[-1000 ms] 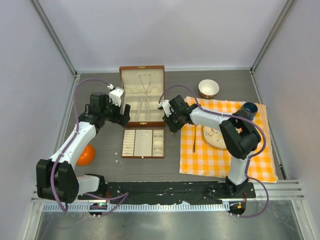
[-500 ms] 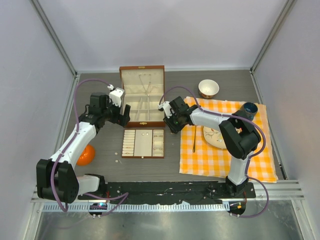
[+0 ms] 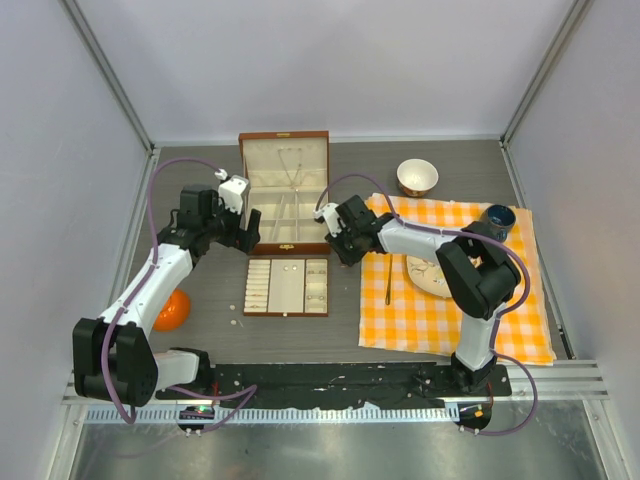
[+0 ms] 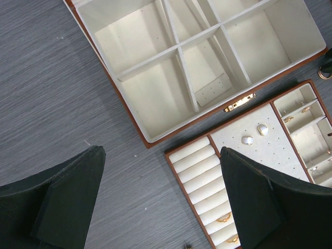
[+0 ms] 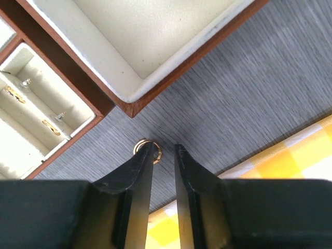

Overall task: Organize the mixed jewelry
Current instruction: Pick up the jewelry from the center of the board.

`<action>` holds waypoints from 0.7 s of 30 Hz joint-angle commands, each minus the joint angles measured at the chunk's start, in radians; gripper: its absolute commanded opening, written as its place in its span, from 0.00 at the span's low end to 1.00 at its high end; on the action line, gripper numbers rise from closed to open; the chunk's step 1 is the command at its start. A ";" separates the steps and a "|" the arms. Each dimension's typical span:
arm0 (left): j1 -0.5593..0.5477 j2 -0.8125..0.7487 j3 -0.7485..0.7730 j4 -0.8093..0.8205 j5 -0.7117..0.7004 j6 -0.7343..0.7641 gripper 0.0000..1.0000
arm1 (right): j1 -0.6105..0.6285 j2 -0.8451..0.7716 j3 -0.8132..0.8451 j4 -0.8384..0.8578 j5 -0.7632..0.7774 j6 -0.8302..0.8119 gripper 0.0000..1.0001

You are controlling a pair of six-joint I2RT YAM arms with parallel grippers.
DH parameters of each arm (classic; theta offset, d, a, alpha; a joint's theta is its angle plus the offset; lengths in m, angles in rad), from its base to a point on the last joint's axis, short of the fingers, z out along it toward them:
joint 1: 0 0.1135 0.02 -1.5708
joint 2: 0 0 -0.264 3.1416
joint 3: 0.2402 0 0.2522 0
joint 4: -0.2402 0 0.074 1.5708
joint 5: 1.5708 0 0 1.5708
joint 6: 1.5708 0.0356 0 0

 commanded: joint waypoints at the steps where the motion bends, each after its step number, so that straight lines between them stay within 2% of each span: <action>1: 0.000 -0.031 0.000 0.036 0.021 0.010 0.98 | 0.007 0.030 -0.030 0.031 0.048 0.004 0.25; 5: 0.000 -0.032 0.004 0.029 0.020 0.013 0.98 | 0.007 0.017 -0.026 0.022 0.049 -0.002 0.11; 6: -0.001 -0.032 0.004 0.030 0.023 0.013 0.98 | 0.007 0.013 -0.024 0.011 0.049 -0.005 0.05; 8: 0.000 -0.032 0.004 0.030 0.032 0.017 0.98 | 0.006 -0.001 -0.017 -0.004 0.040 -0.017 0.01; 11: 0.000 -0.029 0.006 0.035 0.073 0.019 0.98 | 0.007 -0.027 0.003 -0.035 0.034 -0.035 0.01; 14: 0.000 -0.020 0.016 0.039 0.174 0.002 0.97 | 0.007 -0.059 0.040 -0.067 0.028 -0.051 0.01; 21: 0.000 0.011 0.059 0.110 0.334 -0.131 0.95 | 0.007 -0.136 0.144 -0.142 0.015 -0.059 0.01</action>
